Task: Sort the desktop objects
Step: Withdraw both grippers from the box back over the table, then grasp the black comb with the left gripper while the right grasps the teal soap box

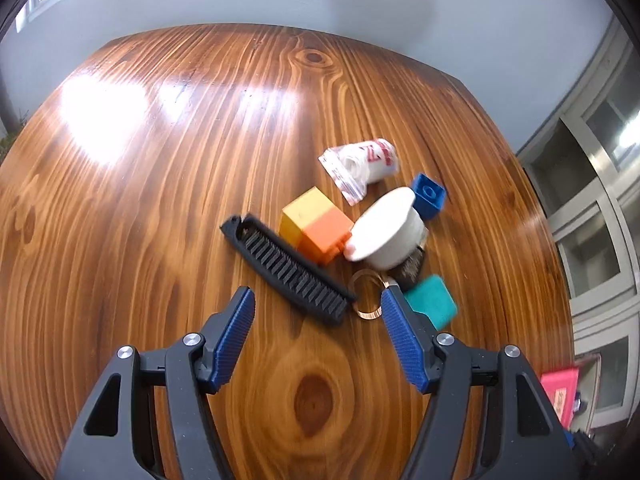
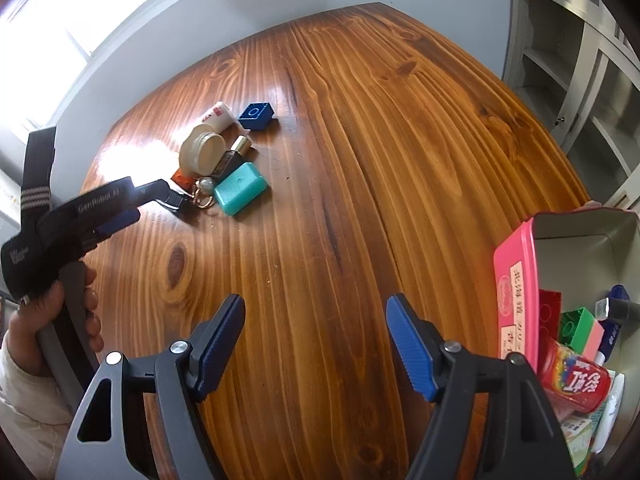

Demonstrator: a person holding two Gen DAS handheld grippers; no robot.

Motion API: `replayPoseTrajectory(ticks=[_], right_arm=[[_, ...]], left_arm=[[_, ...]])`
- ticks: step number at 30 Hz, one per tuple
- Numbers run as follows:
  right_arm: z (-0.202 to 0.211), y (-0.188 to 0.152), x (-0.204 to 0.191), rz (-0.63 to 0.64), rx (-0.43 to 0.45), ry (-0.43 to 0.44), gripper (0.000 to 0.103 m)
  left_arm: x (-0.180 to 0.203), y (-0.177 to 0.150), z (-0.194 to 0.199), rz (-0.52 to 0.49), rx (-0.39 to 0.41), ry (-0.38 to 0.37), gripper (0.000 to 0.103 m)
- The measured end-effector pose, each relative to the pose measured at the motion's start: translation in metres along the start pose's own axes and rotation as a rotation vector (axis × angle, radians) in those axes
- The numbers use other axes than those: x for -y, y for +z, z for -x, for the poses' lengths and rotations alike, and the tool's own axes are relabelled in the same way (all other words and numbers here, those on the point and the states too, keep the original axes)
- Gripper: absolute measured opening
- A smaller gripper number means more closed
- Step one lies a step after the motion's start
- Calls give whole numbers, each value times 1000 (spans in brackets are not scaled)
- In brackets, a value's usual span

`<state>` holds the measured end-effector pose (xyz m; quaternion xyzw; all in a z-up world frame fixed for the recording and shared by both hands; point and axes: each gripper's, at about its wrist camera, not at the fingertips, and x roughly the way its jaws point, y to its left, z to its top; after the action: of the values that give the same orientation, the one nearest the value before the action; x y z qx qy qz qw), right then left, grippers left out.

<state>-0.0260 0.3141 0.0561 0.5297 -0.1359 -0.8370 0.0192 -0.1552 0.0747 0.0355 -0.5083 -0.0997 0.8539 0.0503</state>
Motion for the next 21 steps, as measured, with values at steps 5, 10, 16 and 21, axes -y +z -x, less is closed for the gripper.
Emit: replayPoseTrajectory(ticks=[5,10,16,21], right_arm=[[-8,7,-6,15,2,-23,77],[-17,15,-16,32,-4,-28,77],[-27,22,-30,66,-6,-29,77],[-37,27,-40,90,-14,-20,77]], left_arm=[[-7,8,-16,21,-17,10,69],[-12,10,-32,19,-40,20,69],[-22,11,-34,-12,-36,45,69],[-39,6,-26,-10,-35,44,69]])
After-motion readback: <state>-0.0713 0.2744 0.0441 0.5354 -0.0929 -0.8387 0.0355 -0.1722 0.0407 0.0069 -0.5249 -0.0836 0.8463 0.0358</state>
